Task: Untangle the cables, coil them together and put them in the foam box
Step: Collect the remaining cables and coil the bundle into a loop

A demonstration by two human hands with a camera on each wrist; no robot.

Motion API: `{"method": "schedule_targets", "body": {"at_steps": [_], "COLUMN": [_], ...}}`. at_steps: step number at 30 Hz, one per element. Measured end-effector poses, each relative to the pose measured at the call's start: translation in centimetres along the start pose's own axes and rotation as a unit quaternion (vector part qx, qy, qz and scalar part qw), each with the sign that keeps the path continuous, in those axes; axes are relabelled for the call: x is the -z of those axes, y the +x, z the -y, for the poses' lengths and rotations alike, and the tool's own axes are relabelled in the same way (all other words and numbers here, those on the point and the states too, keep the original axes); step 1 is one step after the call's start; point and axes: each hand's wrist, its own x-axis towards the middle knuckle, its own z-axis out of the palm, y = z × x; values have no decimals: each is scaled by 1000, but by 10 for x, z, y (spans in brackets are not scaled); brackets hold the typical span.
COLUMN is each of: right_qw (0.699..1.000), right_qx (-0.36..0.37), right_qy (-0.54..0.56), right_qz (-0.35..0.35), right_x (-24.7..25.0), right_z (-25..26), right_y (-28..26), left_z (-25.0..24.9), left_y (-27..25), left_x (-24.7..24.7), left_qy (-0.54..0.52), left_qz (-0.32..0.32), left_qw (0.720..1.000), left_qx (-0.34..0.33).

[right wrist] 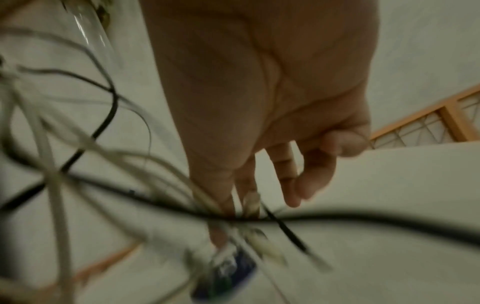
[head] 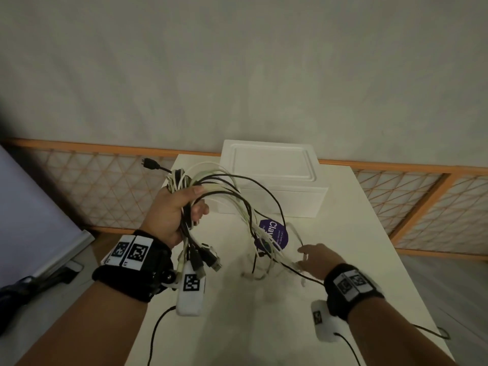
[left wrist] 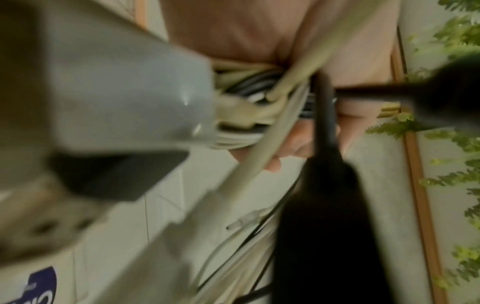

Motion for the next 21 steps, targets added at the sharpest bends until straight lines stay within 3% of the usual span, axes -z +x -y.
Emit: {"method": "schedule_targets", "body": {"at_steps": [2, 3, 4, 5, 6, 7, 9, 11, 13, 15, 17, 19, 20, 21], "right_qw": [998, 990, 971, 931, 887, 851, 820, 836, 878, 919, 957, 965, 968, 978], "right_qx": [54, 95, 144, 201, 248, 290, 322, 298, 292, 310, 278, 223, 199, 187], "right_qy": [26, 48, 80, 139, 224, 321, 451, 460, 375, 240, 77, -117, -144, -94], "right_qz": [-31, -89, -176, -271, -318, -298, -142, -7, 55, 41, -21, -69, -58, -25], "right_x": [22, 35, 45, 54, 60, 64, 57, 36, 14, -5, -15, -20, -19, -15], "right_z": [4, 11, 21, 35, 51, 68, 93, 99, 93, 83, 73, 61, 57, 51], "right_y": [-7, -12, -20, -32, -43, -56, -68, -61, -49, -37, -27, -16, -12, -9], "left_z": [-2, -2, 0, 3, 6, 9, 15, 15, 13, 13, 19, 26, 27, 27], "left_y": [3, 3, 3, 2, 1, -1, -5, -6, -5, -5, -9, -13, -15, -16], "left_x": [0, -1, -3, -6, -11, -16, -25, -30, -28, -23, -19, -15, -12, -8], "left_qy": [-6, -7, -4, 2, 6, 10, 12, 2, -8, -6, -10, -17, -14, -8], "left_qz": [0, 4, 10, 21, 36, 50, 75, 86, 68, 34, 12, 16, 28, 41], "left_qw": [1000, 1000, 1000, 1000, 999, 999, 997, 996, 998, 999, 999, 997, 997, 996], "left_qx": [4, 6, 9, 11, 14, 15, 11, 8, 12, 24, 48, 67, 72, 73]}}
